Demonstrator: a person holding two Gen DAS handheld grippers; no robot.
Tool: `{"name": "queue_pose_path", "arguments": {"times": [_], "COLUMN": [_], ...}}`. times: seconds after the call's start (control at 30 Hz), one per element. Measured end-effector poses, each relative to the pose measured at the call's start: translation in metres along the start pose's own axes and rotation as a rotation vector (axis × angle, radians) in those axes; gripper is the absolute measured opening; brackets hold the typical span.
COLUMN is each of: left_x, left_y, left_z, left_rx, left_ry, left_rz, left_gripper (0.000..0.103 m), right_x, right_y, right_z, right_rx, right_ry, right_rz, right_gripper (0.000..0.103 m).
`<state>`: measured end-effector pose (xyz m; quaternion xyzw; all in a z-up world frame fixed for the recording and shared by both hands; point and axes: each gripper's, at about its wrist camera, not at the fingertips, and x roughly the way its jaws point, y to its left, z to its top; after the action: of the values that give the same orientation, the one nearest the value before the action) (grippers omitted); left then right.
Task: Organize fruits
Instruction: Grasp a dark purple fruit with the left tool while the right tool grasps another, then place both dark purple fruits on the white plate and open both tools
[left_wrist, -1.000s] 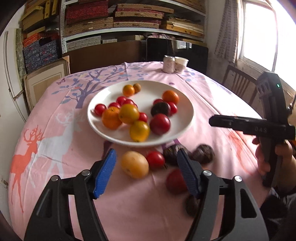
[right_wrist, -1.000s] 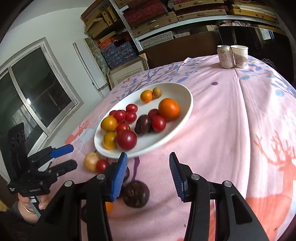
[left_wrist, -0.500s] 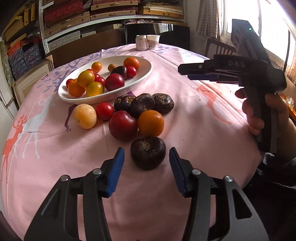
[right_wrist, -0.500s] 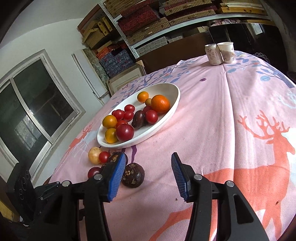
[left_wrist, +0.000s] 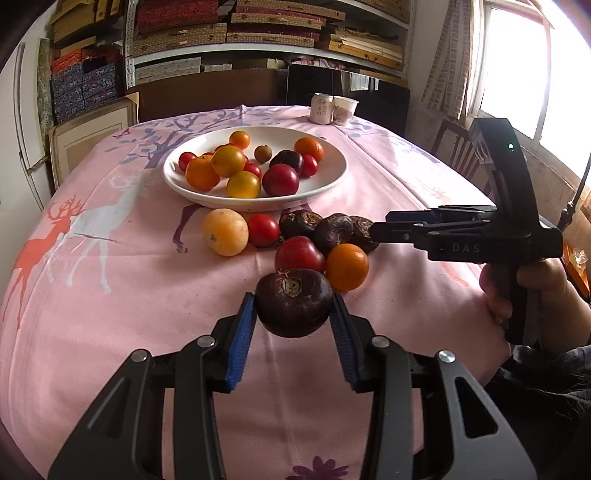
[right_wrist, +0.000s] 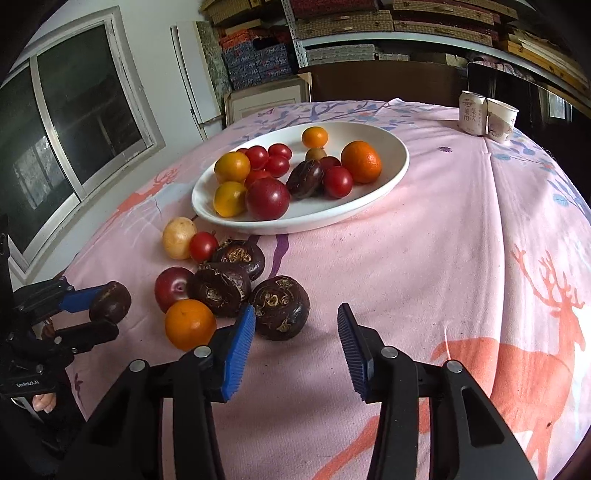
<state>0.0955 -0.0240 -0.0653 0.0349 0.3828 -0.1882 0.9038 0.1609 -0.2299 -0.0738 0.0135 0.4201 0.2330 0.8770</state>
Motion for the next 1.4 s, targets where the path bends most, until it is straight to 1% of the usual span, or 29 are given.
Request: {"name": "queue_pose_path", "arguments": {"times": [0.07, 0.17, 0.27, 0.3, 0.43, 0.57, 0.7, 0.83, 0.9, 1.0, 1.13, 1.2, 1.3, 1.4], "left_x": [0.0, -0.001, -0.002, -0.003, -0.005, -0.01, -0.014, -0.011, -0.005, 0.01, 0.042, 0.062, 0.09, 0.11], "left_y": [0.003, 0.004, 0.003, 0.004, 0.009, 0.015, 0.02, 0.026, 0.028, 0.029, 0.032, 0.036, 0.039, 0.038], "left_z": [-0.002, -0.005, -0.006, -0.006, -0.009, -0.008, 0.0, 0.025, 0.043, 0.078, 0.124, 0.142, 0.162, 0.17], "left_rx": [-0.018, -0.027, -0.021, -0.021, -0.037, -0.057, -0.055, -0.048, -0.033, -0.011, 0.007, -0.01, -0.023, -0.007], "left_ry": [0.0, -0.003, -0.009, -0.01, -0.012, -0.026, -0.052, -0.071, -0.08, -0.096, -0.117, -0.099, -0.059, -0.035], "left_rz": [-0.001, -0.003, 0.003, 0.004, 0.007, 0.001, 0.008, 0.006, 0.016, 0.01, 0.006, -0.007, -0.001, 0.032], "left_gripper": [0.04, 0.04, 0.04, 0.04, 0.04, 0.04, 0.04, 0.04, 0.04, 0.04, 0.04, 0.04, 0.04, 0.04], "right_x": [0.005, 0.019, 0.021, 0.02, 0.015, 0.0, -0.014, -0.029, -0.032, -0.031, -0.012, 0.002, 0.023, 0.041], "right_y": [0.005, 0.014, 0.016, 0.013, 0.0, 0.001, -0.006, -0.015, -0.018, -0.021, -0.032, -0.04, -0.045, -0.047], "right_z": [0.003, 0.007, 0.011, 0.011, 0.008, 0.001, 0.001, 0.021, 0.037, 0.064, 0.105, 0.124, 0.145, 0.159], "right_rx": [-0.015, -0.038, -0.035, -0.014, 0.064, 0.067, 0.097, 0.117, 0.123, 0.131, 0.159, 0.186, 0.195, 0.2], "right_ry": [0.018, 0.077, 0.08, 0.072, 0.047, -0.016, -0.056, -0.11, -0.124, -0.146, -0.147, -0.141, -0.135, -0.134], "right_rz": [-0.001, -0.025, -0.049, -0.04, -0.018, -0.008, -0.007, -0.01, -0.009, -0.004, -0.007, -0.011, -0.026, -0.026], "right_gripper": [0.046, 0.046, 0.043, 0.041, 0.041, 0.041, 0.041, 0.041, 0.041, 0.041, 0.041, 0.041, 0.041, 0.042]}}
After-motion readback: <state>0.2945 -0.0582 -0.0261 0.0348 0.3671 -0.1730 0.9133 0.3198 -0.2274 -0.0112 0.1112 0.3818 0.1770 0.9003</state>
